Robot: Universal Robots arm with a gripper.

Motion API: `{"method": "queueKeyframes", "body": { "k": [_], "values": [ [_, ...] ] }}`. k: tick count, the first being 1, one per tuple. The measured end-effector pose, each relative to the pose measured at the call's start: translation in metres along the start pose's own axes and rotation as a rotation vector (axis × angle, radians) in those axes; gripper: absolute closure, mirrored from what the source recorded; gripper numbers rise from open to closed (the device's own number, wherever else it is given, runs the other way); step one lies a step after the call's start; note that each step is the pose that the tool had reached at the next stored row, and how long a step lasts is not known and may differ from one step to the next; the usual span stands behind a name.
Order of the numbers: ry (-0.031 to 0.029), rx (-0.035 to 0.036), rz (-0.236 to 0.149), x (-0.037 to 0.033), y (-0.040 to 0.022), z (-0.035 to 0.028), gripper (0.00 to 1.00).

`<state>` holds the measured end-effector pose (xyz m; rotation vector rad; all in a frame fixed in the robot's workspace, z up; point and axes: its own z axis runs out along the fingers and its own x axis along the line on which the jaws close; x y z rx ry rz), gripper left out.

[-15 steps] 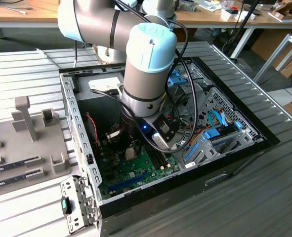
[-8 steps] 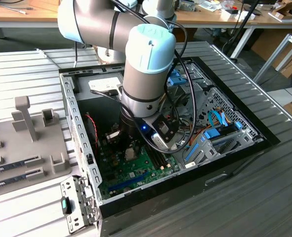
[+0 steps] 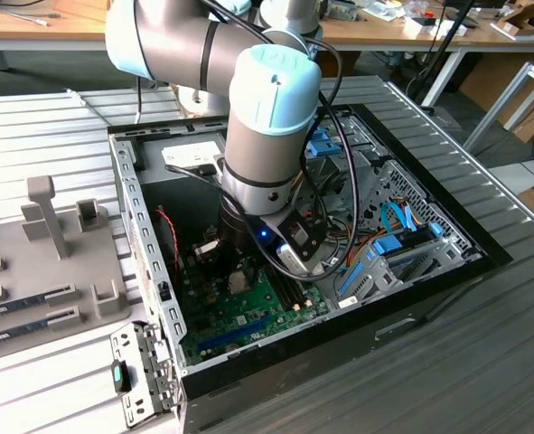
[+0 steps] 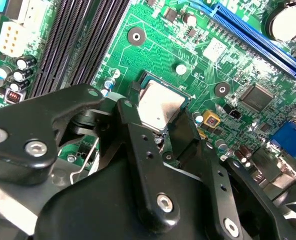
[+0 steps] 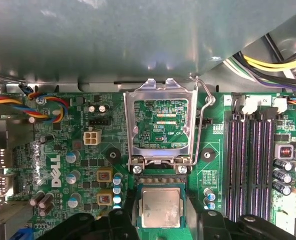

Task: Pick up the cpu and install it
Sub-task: 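Place the cpu into insertion slot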

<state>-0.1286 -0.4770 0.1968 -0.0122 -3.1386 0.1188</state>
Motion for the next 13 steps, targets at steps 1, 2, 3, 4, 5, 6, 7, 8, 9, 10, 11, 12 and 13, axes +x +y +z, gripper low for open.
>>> {"method": "queueKeyframes", "body": {
  "k": [1, 2, 3, 4, 5, 6, 7, 8, 9, 10, 11, 12, 13],
  "values": [
    [0.0001, 0.0001, 0.0, 0.0, 0.0, 0.0, 0.52],
    [0.0002, 0.0001, 0.0, 0.0, 0.0, 0.0, 0.45],
    [0.0002, 0.0002, 0.0, 0.0, 0.0, 0.0, 0.45],
    [0.0002, 0.0002, 0.0, 0.0, 0.0, 0.0, 0.45],
    [0.0002, 0.0003, 0.0, 0.0001, -0.0001, -0.0002, 0.45],
    [0.0, 0.0, 0.0, 0.0001, -0.0001, -0.0009, 0.45],
    [-0.0003, -0.0008, 0.0, 0.0, -0.0001, -0.0022, 0.45],
    [0.0002, 0.0001, 0.0, 0.0001, -0.0003, -0.0057, 0.45],
    [0.0001, 0.0001, 0.0, 0.0, -0.0004, -0.008, 0.45],
    [0.0, 0.0008, 0.0, 0.0, -0.0003, -0.0093, 0.45],
    [0.0, 0.002, 0.0, 0.0001, 0.0002, -0.0094, 0.45],
    [0.0, 0.0053, -0.001, 0.0001, 0.0013, -0.0096, 0.45],
    [-0.0001, 0.0121, -0.003, 0.0001, 0.0035, -0.0097, 0.47]
  ]
}}
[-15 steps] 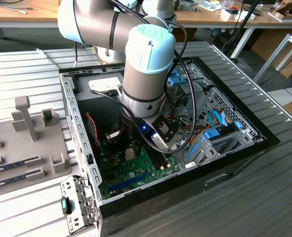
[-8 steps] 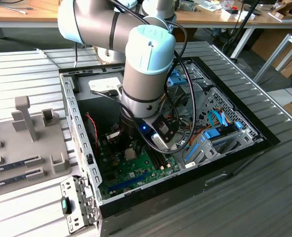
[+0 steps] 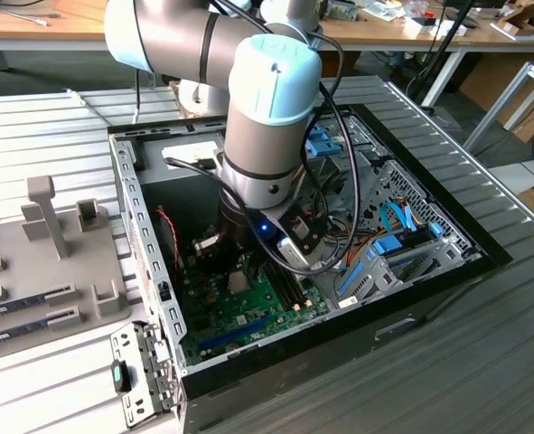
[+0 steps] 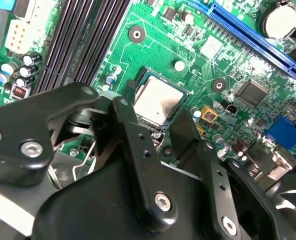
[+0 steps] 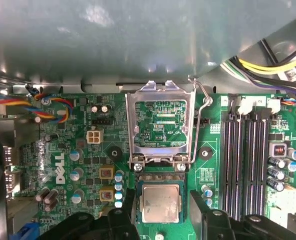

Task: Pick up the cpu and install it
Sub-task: 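Place the cpu into insertion slot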

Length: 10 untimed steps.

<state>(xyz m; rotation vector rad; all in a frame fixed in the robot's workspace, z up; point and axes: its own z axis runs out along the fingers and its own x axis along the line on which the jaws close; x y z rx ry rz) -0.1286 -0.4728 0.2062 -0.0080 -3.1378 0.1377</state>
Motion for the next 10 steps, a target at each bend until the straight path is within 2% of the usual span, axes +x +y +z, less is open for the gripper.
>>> {"method": "queueKeyframes", "body": {
  "k": [1, 3, 10],
  "values": [
    [0.0, 0.0005, -0.001, -0.0002, 0.0002, 0.0, 0.47],
    [-0.0002, 0.0019, -0.004, -0.0002, 0.0002, 0.0, 0.6],
    [-0.0018, 0.0023, -0.022, 0.0012, -0.0003, 0.0014, 0.6]
  ]
}}
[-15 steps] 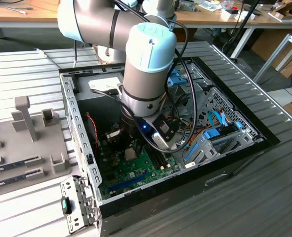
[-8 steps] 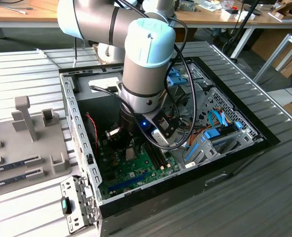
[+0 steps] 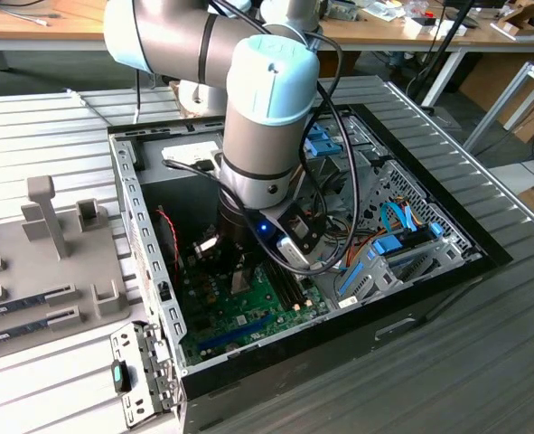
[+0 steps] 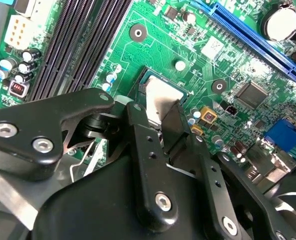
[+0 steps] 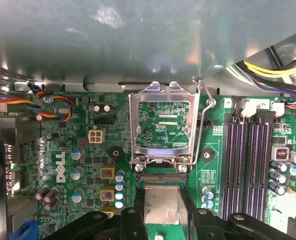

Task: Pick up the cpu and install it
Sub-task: 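Place the cpu into insertion slot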

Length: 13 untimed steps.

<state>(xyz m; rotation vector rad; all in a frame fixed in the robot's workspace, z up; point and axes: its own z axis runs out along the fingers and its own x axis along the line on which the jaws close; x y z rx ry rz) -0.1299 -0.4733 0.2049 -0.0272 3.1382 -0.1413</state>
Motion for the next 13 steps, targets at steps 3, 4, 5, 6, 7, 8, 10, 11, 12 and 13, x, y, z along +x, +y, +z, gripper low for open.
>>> {"method": "queueKeyframes", "body": {
  "k": [3, 4, 5, 6, 7, 8, 10, 11, 12, 13],
  "values": [
    [0.0, 0.0001, 0.0, 0.0001, 0.0, 0.001, 0.6],
    [0.0, 0.0, 0.0, 0.0002, 0.0, 0.0012, 0.6],
    [-0.0002, -0.0001, 0.0, 0.0004, 0.0001, 0.0014, 0.6],
    [-0.0002, -0.0002, 0.0, 0.001, 0.0001, 0.0014, 0.6],
    [-0.0001, -0.0001, 0.0, 0.0018, 0.0001, 0.0013, 0.6],
    [-0.0001, -0.0001, 0.0, 0.002, 0.0001, 0.0013, 0.6],
    [-0.0002, -0.0001, 0.0, 0.0021, 0.0, 0.0013, 0.6],
    [-0.0001, -0.0001, 0.0, 0.0021, 0.0, 0.0013, 0.6],
    [-0.0001, -0.0001, 0.0, 0.0021, 0.0, 0.0013, 0.6],
    [-0.0001, -0.0001, 0.0, 0.0021, -0.0001, 0.0013, 0.6]
  ]
}}
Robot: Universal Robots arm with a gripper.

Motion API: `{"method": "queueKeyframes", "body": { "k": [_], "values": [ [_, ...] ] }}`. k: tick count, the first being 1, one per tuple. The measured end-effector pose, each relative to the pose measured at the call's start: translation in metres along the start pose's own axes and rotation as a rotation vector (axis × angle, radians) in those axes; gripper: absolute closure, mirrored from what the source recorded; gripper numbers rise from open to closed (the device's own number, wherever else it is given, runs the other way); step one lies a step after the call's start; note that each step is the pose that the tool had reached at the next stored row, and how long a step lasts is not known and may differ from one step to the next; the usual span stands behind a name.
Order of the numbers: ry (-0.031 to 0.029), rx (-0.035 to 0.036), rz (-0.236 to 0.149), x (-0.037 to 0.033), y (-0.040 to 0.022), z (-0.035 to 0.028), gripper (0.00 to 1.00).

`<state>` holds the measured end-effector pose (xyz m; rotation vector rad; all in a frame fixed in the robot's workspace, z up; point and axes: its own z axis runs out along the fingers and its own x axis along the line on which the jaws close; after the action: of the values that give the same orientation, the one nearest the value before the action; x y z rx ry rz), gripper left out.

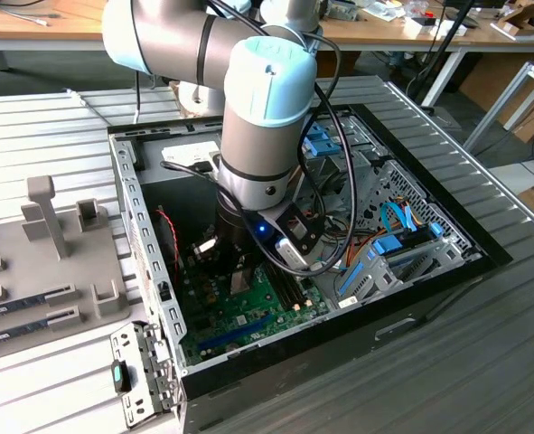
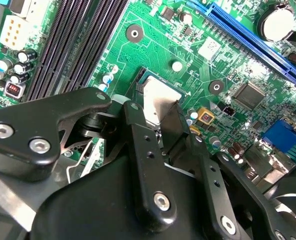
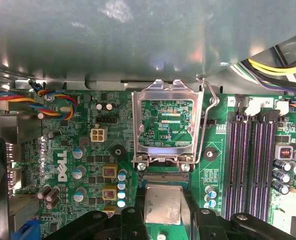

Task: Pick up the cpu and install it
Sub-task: 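Place the cpu into insertion slot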

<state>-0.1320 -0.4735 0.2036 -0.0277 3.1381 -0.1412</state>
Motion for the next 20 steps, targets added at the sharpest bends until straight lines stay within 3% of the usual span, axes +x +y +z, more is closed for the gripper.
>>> {"method": "queueKeyframes", "body": {
  "k": [8, 10, 20],
  "values": [
    [0.0001, -0.0001, 0.0, 0.0001, -0.0002, 0.0, 0.6],
    [-0.0001, -0.0002, 0.0, 0.0001, -0.0002, 0.0001, 0.53],
    [0.0015, 0.0, 0.017, 0.0, -0.0012, 0.0004, 0.53]
  ]
}}
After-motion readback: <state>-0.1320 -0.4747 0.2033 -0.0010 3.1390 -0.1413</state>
